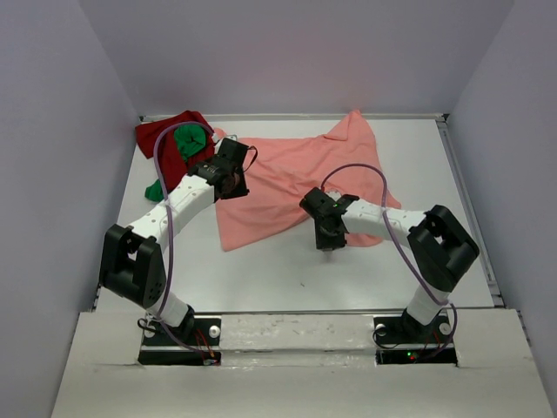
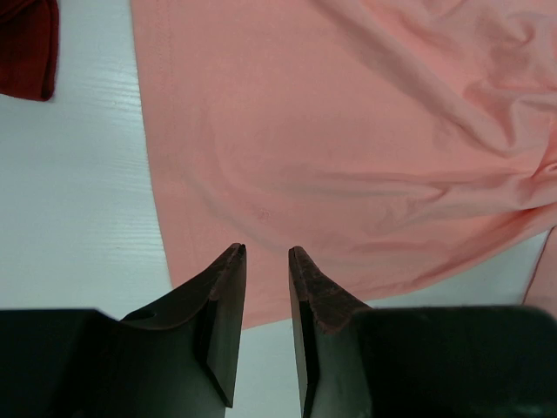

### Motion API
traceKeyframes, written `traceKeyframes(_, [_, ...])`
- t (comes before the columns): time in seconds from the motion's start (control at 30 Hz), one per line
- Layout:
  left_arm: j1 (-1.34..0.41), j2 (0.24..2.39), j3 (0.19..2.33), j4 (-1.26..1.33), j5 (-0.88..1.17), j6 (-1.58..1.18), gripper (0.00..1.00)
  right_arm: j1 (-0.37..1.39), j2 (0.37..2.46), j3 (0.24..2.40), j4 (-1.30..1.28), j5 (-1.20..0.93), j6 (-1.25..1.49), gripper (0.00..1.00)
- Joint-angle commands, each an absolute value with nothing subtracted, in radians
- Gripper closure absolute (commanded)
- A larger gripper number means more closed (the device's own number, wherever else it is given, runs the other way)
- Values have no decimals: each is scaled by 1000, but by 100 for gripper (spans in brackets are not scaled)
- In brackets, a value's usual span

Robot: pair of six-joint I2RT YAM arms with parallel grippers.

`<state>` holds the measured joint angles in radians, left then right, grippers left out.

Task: Fold and stack the t-shirts
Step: Flatten the tshirt out

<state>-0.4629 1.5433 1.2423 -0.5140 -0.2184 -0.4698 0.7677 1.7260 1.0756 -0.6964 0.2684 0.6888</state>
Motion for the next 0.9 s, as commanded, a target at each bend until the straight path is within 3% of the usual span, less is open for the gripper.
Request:
traceKeyframes(0.0, [-463, 1525, 1259, -509, -227, -474, 64, 778, 1677, 1149, -704, 278, 690, 61])
traceKeyframes(0.87, [-465, 1513, 1249, -511, -224, -457, 63, 767, 1838, 1224, -718, 411, 640, 59])
